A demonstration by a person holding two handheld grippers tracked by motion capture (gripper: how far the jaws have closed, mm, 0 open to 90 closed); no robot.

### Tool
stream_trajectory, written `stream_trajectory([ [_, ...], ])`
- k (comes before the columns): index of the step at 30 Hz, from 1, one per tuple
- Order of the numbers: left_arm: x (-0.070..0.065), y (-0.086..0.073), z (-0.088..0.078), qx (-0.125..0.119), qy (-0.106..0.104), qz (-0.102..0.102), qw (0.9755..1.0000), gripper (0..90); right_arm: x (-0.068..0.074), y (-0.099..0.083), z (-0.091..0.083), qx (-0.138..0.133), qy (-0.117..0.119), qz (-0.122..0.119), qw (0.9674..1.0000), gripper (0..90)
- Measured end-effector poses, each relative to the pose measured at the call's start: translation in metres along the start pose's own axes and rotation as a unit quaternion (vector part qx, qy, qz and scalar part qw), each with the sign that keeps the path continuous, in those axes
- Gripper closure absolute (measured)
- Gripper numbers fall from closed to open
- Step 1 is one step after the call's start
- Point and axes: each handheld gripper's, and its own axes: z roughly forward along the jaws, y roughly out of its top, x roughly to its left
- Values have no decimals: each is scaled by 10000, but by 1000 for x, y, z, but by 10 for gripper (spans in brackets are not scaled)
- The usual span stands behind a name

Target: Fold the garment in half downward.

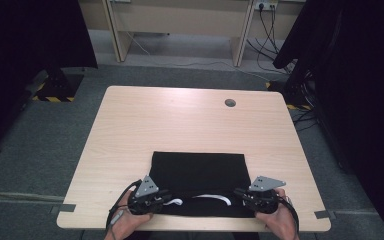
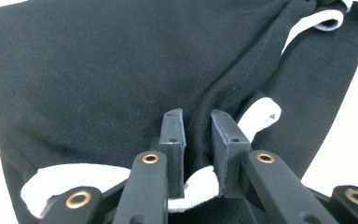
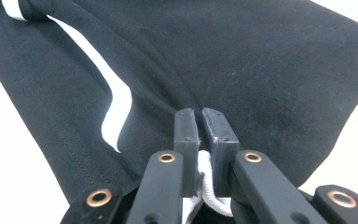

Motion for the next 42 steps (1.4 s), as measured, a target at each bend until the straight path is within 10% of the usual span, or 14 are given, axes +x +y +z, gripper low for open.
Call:
stream_trajectory([
  [19, 29, 26, 24, -153, 316, 40, 9994, 728, -39, 30, 20, -65, -241, 134, 9996, 854],
  [31, 11, 20, -11, -390, 126, 390, 9984, 727, -6, 37, -14, -483, -174, -230, 9984, 850],
  [37, 15, 3, -10, -162, -6, 172, 9997, 652, 1, 12, -3, -77, 75, 28, 9999, 689],
  [42, 23, 14, -20, -572, 160, -153, 9981, 489, 0, 11, -7, -214, 65, 381, 9990, 539],
])
